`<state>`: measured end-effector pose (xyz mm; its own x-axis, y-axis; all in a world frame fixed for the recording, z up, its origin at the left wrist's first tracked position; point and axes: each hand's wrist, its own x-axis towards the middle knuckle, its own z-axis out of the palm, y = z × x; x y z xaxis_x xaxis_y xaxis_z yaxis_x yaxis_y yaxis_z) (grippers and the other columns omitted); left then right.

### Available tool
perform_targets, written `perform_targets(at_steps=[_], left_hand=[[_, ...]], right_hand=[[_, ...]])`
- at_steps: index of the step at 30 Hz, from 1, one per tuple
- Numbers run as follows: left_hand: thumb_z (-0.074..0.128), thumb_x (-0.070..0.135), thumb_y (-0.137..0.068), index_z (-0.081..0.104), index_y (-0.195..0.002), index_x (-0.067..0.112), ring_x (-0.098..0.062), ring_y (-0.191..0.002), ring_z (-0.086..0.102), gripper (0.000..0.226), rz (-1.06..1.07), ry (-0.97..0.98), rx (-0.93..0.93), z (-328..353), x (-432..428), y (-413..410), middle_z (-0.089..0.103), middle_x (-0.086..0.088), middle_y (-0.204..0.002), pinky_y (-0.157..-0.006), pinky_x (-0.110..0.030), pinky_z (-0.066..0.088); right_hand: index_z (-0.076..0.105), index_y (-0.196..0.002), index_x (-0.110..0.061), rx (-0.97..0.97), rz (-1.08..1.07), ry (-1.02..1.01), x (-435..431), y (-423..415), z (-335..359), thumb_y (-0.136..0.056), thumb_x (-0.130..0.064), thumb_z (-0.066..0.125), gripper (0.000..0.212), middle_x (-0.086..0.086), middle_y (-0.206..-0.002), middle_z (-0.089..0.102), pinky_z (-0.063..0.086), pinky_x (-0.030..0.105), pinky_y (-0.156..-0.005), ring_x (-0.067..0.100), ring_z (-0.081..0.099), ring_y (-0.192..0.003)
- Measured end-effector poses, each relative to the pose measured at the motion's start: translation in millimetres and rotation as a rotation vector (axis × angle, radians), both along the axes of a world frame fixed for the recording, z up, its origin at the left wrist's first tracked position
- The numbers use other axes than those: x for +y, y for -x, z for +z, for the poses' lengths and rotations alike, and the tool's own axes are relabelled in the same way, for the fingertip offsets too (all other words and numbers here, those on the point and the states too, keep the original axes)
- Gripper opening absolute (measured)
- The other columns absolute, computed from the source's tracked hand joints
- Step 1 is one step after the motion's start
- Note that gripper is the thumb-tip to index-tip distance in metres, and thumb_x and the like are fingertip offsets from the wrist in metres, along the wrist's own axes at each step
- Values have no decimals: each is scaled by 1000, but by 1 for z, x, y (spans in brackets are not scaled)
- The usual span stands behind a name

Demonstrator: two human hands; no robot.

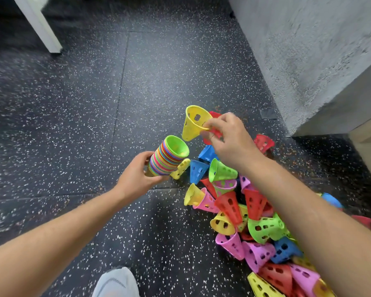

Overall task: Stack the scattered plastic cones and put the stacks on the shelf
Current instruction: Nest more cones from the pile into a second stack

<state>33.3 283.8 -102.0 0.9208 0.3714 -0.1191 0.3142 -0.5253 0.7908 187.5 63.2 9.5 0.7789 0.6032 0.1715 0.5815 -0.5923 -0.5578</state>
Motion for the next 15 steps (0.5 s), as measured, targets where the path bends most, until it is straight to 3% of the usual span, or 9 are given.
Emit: perform_targets(at_steps=[7, 11, 13, 15], left_hand=[[94, 35, -73, 60, -132, 28, -7, -118, 61, 69, 15, 39, -34, 13, -16, 51, 64, 12, -126, -101, -44, 54], [95, 32, -72, 60, -127, 31, 4, -112, 60, 65, 26, 81, -70, 12, -29, 74, 65, 13, -123, -98, -34, 56], [95, 30, -72, 59, -125, 34, 6, -111, 59, 64, 31, 91, -74, 10, -33, 83, 65, 13, -123, -97, -30, 55], [96, 29, -71, 60, -126, 31, 5, -112, 59, 65, 28, 106, -68, 7, -34, 88, 65, 12, -122, -97, -32, 55]], right_hand=[[70, -116, -20, 54, 91, 34, -6, 81, 1, -91, -35, 69, 29, 9, -107, 52, 36, 31, -97, 25, 46, -105], [47, -140, -22, 90, 112, 105, -15, 103, 0, -84, -28, 74, 62, 5, -117, 51, 34, 31, -102, 23, 44, -112], [48, -137, -14, 83, 77, 83, -20, 110, -2, -86, -15, 68, 55, 7, -118, 53, 37, 36, -103, 28, 47, -112], [59, -125, -6, 6, 22, -14, -25, 114, -1, -91, -5, 61, 34, 11, -114, 58, 40, 39, -99, 31, 52, -108]])
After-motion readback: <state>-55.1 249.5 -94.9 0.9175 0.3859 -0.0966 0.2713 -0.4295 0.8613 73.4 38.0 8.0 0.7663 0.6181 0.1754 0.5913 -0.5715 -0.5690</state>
